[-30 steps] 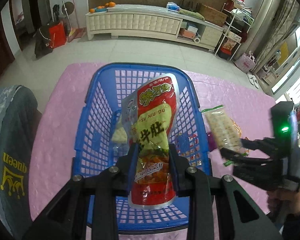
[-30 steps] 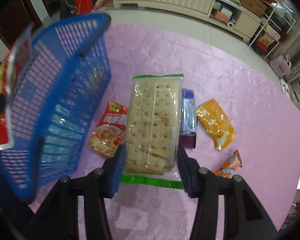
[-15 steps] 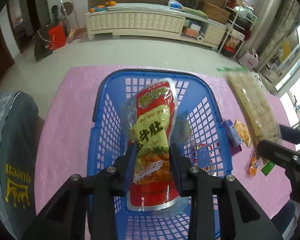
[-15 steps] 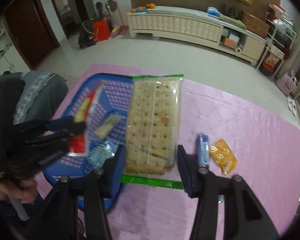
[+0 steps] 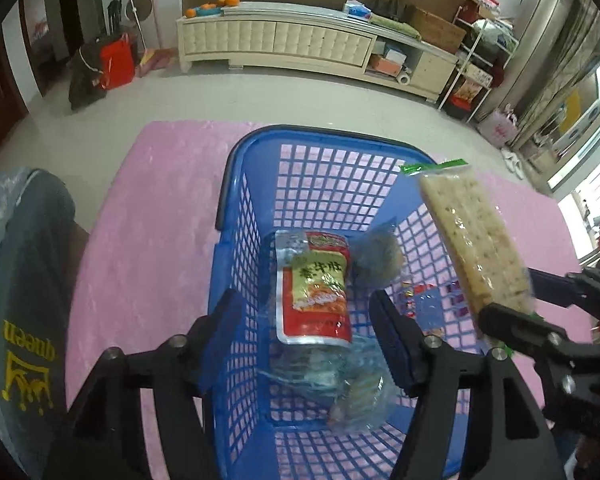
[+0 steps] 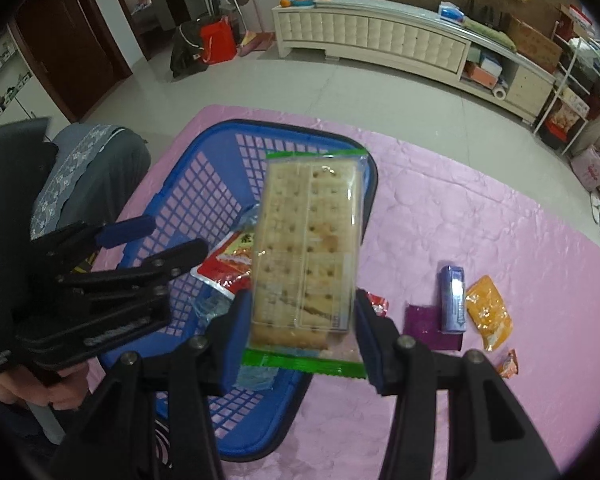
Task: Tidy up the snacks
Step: 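Open the left tool over the basket while the right tool carries the cracker pack in and releases it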
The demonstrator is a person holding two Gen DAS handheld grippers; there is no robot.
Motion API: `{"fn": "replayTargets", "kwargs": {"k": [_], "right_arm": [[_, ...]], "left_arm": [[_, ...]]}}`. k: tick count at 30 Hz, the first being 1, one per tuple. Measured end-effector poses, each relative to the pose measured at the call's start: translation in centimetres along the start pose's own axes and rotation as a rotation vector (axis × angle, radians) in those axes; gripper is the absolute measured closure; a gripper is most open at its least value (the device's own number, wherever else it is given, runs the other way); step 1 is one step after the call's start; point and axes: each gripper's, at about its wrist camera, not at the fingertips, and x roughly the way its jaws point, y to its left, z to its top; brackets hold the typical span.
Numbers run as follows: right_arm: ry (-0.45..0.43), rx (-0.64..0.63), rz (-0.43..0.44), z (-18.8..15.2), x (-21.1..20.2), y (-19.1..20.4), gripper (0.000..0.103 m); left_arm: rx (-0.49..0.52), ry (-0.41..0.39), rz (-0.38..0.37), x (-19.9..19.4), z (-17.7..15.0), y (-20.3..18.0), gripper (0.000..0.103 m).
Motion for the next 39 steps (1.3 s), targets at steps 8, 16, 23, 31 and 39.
{"fn": "replayTargets", "kwargs": {"k": [8,16,23,31,39], "right_arm": [[-0.005,0.033,0.013,-0.1,-1.0,0.4,0.048],[0.025,0.095,0.056,0.2,-0.4,1.6,0.048],[0.045,0.046,-0.008,1.0,0.7,3.7,0.048],[0.089,-0.051,-0.179,1.5,3.1,5.9,0.048],[0.128,-0.143,-0.315,1.1,5.1,7.0,0.045]], "left_arm": [[0.032,-0.044,0.038,-3.6,-1.2,-0.3,0.036],[0.042,-0.098,0.05,-6.7,-1.9,0.3,0.03],[0.027,-0.095,0.089,-6.4,-1.9,1.7,0.027],[-0.013,-0.068,0.079,-4.6,-1.9,3.7,0.027],[-0.02,-0.057,0.073,-3.9,-2.3,4.2,0.027]]}}
